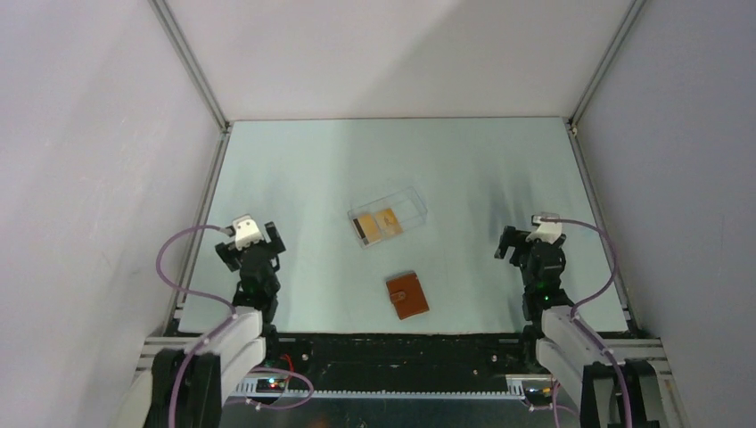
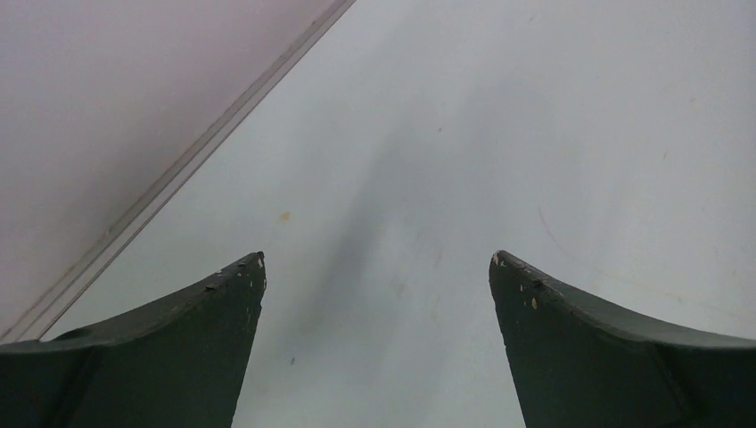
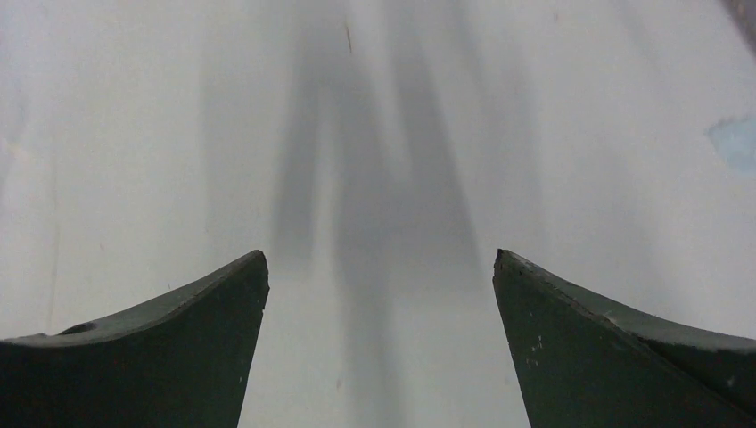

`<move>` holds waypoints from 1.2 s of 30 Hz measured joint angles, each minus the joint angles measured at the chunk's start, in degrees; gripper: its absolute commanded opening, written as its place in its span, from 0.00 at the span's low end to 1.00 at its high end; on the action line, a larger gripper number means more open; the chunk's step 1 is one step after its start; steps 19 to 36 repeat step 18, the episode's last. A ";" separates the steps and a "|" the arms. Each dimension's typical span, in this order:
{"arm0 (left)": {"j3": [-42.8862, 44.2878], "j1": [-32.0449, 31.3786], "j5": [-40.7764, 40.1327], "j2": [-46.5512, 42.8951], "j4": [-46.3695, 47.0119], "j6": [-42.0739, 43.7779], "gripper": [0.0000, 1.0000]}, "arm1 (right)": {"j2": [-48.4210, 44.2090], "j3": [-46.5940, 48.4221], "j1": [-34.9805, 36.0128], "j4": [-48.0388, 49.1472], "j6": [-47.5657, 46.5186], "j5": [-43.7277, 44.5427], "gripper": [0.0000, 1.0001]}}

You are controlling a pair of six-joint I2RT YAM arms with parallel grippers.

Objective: Put the credit cards into the card holder
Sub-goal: Reset both arms

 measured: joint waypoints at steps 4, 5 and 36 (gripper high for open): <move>1.77 5.66 7.74 16.11 16.48 1.55 1.00 | 7.06 0.66 -2.49 11.56 -1.31 -3.02 0.99; 2.54 6.32 9.14 20.76 21.16 1.68 1.00 | 9.73 1.11 -2.95 14.12 -1.62 -3.67 0.99; 7.82 7.13 13.11 25.40 25.70 2.05 1.00 | 31.08 8.50 -7.34 30.60 -0.79 -9.94 0.99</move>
